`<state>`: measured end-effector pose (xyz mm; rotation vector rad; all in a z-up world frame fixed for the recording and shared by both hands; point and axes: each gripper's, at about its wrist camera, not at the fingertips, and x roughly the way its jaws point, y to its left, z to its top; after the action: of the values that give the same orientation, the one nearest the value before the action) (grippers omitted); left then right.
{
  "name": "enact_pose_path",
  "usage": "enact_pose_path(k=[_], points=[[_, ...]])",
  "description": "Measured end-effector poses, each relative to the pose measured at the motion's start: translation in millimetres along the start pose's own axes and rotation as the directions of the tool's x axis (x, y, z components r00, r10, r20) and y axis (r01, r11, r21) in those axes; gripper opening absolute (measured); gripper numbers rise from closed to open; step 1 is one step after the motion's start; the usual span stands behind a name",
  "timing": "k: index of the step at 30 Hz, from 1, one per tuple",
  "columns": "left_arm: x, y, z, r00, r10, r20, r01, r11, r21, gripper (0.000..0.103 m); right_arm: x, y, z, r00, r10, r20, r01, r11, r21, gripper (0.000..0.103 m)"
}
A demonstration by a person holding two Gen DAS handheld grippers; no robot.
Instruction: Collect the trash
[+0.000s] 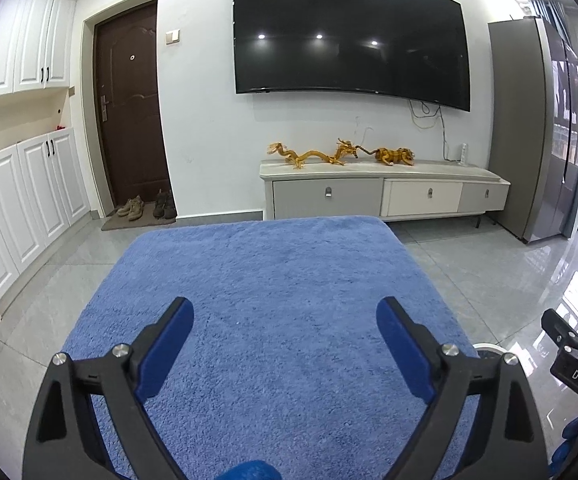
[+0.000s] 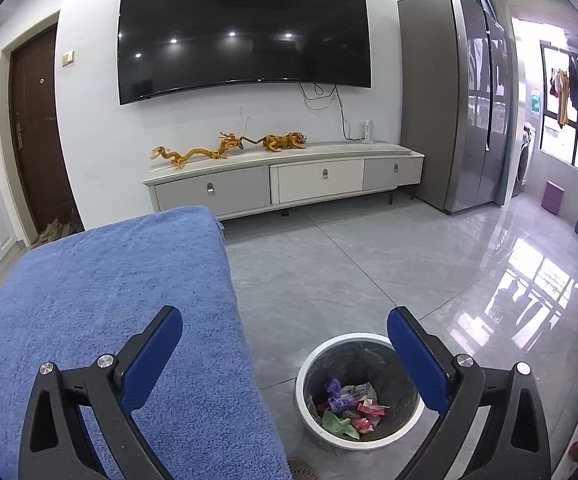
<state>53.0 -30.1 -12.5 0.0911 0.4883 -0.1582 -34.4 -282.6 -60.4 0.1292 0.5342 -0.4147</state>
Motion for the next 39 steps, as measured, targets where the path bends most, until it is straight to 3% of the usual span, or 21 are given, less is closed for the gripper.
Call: enact_pose_path(k=[14,39], points=[[10,-27,-1,1.000,-0.018,-0.003,0.018,0.999,0.051,0.093,7,-16,0,0.999,-0.032,0.020,0.032,0.999,0.023,0.103],[16,-33,-6,0.999,-0.040,-0.012,0.040,0.997,0.061,0.093,9,-19,0,0.999,-0.048,0.023,0.048,0.999,0.013,0.103]])
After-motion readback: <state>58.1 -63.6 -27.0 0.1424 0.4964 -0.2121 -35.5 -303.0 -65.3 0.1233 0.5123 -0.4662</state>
